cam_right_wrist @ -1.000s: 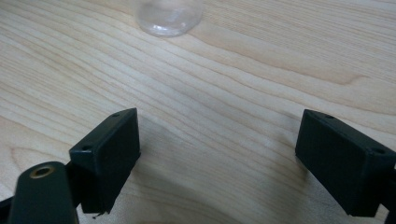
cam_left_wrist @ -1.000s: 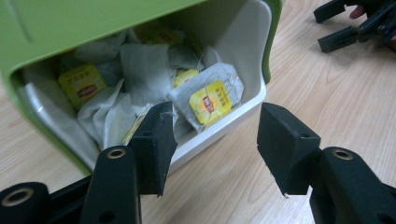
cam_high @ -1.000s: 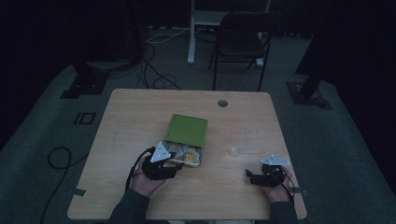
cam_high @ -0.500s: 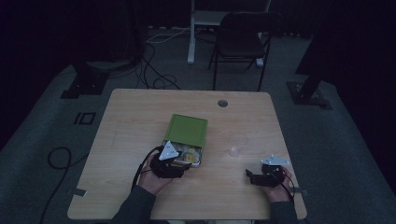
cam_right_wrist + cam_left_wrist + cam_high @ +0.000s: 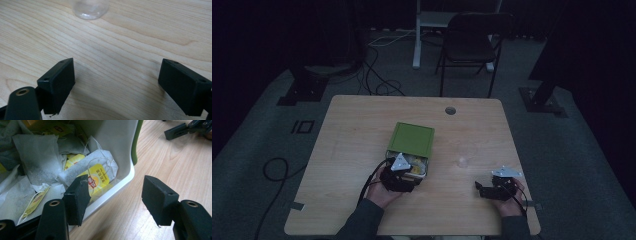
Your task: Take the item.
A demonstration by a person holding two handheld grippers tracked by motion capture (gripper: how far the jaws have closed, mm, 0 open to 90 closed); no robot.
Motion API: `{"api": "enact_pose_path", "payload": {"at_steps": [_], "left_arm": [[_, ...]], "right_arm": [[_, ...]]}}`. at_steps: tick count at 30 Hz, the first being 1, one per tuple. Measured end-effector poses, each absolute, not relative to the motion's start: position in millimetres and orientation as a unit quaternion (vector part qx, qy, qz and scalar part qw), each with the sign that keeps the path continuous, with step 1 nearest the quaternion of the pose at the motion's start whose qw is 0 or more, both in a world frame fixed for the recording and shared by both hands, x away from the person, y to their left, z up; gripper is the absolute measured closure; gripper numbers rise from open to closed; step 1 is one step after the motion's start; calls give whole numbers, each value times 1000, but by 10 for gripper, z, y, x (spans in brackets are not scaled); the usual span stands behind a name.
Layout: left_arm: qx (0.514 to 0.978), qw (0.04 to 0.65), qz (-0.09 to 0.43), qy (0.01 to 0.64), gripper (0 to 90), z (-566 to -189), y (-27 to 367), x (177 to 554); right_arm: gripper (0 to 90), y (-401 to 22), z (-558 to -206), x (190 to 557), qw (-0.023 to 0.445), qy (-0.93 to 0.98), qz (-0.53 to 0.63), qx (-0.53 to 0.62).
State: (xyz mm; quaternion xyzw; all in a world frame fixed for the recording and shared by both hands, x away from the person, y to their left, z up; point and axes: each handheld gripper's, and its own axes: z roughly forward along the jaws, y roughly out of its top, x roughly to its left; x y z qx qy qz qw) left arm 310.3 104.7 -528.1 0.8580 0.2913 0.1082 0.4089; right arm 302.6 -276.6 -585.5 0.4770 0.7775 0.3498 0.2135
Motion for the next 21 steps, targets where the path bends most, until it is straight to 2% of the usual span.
{"api": "enact_pose_path", "payload": {"at_steps": [17, 21], "left_arm": [[860, 410, 96, 288, 439, -5299, 1098, 2842], [858, 415, 116, 281, 484, -5250, 1084, 2795]], "right_arm": [[134, -2766, -5855, 3027, 214, 778, 350, 476], [134, -2766, -5855, 3027, 214, 778, 350, 476]]}}
